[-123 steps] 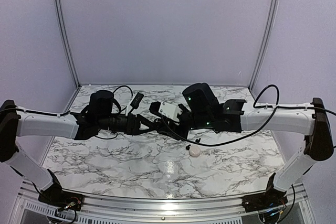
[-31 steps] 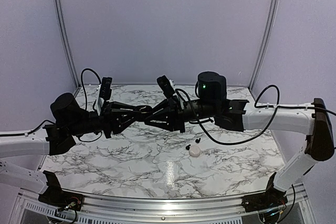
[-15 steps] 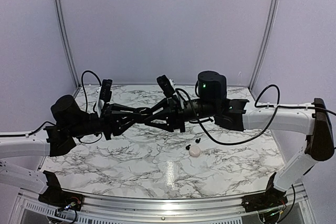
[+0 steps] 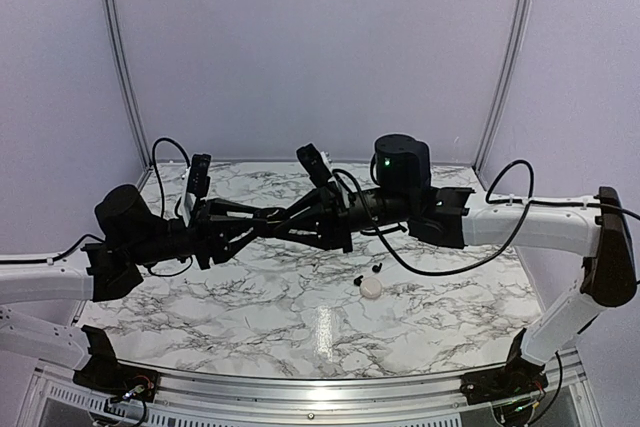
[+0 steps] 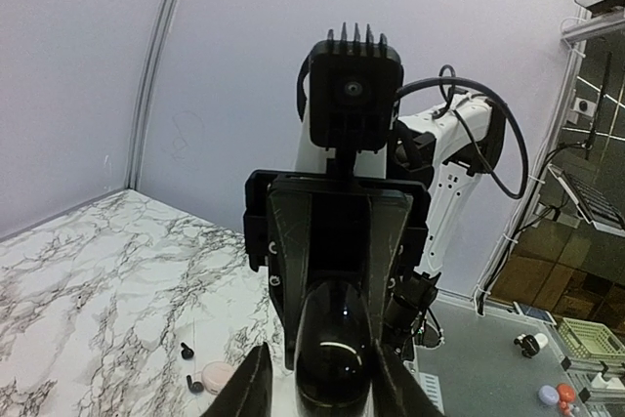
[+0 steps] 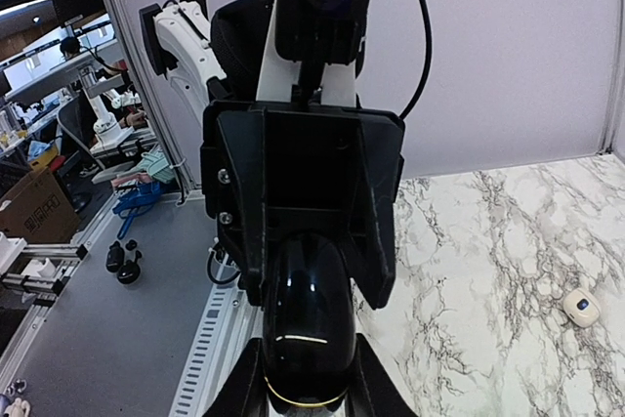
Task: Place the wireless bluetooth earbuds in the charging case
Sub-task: Pass from the left arm to the right, then open the charging case.
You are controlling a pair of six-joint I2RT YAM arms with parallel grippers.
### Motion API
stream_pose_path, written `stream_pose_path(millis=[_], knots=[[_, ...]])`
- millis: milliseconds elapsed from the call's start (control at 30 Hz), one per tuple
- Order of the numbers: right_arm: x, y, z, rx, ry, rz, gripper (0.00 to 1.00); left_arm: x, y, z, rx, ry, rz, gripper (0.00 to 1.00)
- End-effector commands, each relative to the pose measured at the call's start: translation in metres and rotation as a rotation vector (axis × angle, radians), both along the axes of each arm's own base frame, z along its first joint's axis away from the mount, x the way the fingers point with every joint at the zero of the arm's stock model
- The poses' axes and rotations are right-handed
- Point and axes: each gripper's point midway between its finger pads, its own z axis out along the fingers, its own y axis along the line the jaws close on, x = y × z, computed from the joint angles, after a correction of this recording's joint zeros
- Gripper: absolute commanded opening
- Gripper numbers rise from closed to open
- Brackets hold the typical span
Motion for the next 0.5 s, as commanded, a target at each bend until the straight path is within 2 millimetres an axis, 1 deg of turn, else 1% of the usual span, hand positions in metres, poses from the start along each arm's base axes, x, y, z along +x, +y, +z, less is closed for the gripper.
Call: stream_pose_path(millis=[0, 67, 200, 333, 467], knots=[[0.000, 0.003, 0.017, 0.018, -0.087, -0.002, 0.05, 0.008, 0.008, 0.002, -0.023, 0.022, 0.059, 0.41], [0.001, 0.003, 0.013, -0.008, -0.087, -0.011, 0.03, 0.008, 0.006, 0.000, -0.016, 0.035, 0.053, 0.42], [0.001, 0.003, 0.010, -0.022, -0.121, -0.010, 0.00, 0.010, 0.004, -0.002, -0.009, 0.047, 0.057, 0.43], [0.000, 0.005, 0.007, -0.043, -0.142, -0.010, 0.00, 0.013, 0.004, -0.002, -0.008, 0.052, 0.072, 0.44], [-0.004, 0.006, 0.007, -0.052, -0.161, -0.003, 0.00, 0.024, 0.006, -0.004, 0.010, 0.070, 0.130, 0.42]])
